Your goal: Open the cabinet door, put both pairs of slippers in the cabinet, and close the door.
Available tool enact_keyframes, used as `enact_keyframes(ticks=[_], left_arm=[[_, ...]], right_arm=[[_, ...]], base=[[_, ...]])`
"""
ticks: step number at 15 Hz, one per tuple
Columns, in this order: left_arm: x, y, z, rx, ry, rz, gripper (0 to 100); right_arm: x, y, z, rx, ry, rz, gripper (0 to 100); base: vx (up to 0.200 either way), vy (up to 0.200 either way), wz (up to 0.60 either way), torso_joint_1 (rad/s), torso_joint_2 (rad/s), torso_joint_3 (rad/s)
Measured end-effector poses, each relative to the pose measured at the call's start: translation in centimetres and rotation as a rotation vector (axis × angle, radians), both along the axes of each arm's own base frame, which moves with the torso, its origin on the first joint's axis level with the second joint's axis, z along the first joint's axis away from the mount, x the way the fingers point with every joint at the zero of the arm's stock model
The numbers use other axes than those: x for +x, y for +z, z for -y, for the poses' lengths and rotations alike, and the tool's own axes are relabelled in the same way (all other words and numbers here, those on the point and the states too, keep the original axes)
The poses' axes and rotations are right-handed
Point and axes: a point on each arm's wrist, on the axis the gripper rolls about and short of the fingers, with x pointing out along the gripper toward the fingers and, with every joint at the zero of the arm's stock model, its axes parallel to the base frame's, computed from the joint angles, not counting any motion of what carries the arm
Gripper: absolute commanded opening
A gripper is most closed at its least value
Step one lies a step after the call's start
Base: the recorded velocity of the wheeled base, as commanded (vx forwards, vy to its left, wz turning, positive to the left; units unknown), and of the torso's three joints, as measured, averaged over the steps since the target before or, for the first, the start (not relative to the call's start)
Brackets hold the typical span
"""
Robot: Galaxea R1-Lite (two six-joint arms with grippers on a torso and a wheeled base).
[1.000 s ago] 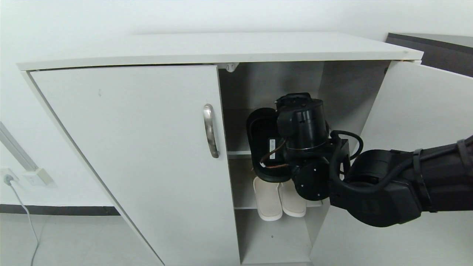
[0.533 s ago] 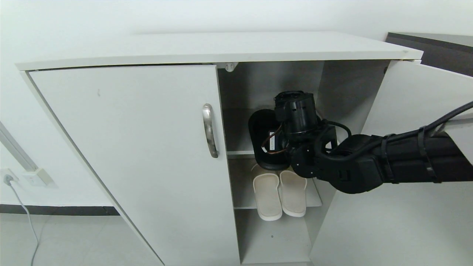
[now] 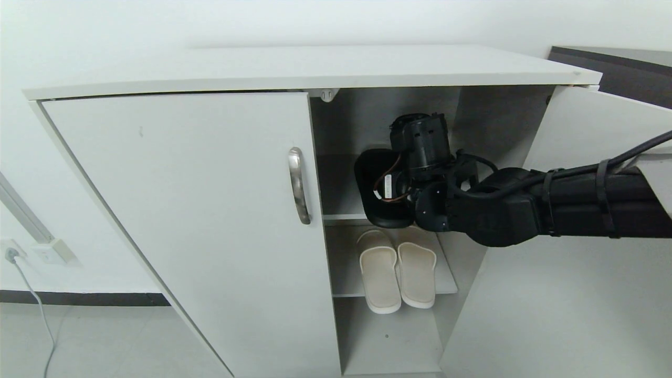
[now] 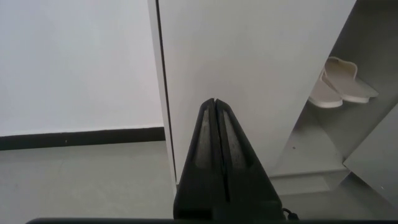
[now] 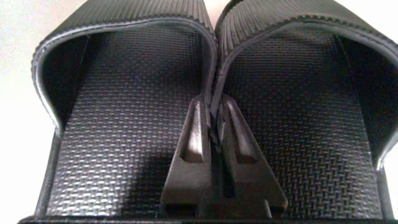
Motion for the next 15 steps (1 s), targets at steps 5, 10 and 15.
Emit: enact_keyframes(ticks=[5, 10, 15], left_arm=[[0.0, 0.0, 0.0, 0.000, 0.000, 0.000, 0], [0.0, 0.0, 0.0, -0.002, 0.000, 0.000, 0], [0.0, 0.0, 0.0, -0.002, 0.000, 0.000, 0]], right_arm=[[0.8, 0.2, 0.1, 0.007, -0.011, 0.007, 0], [1.0, -0.2, 0.1, 0.005, -0.014, 0.002, 100], [0.7, -0.8, 0.1, -0.006, -0.008, -0.016, 100]], base=[[0.000, 0.000, 0.00, 0.000, 0.00, 0.000], [0.000, 0.000, 0.00, 0.000, 0.00, 0.000], [0.000, 0.000, 0.00, 0.000, 0.00, 0.000]])
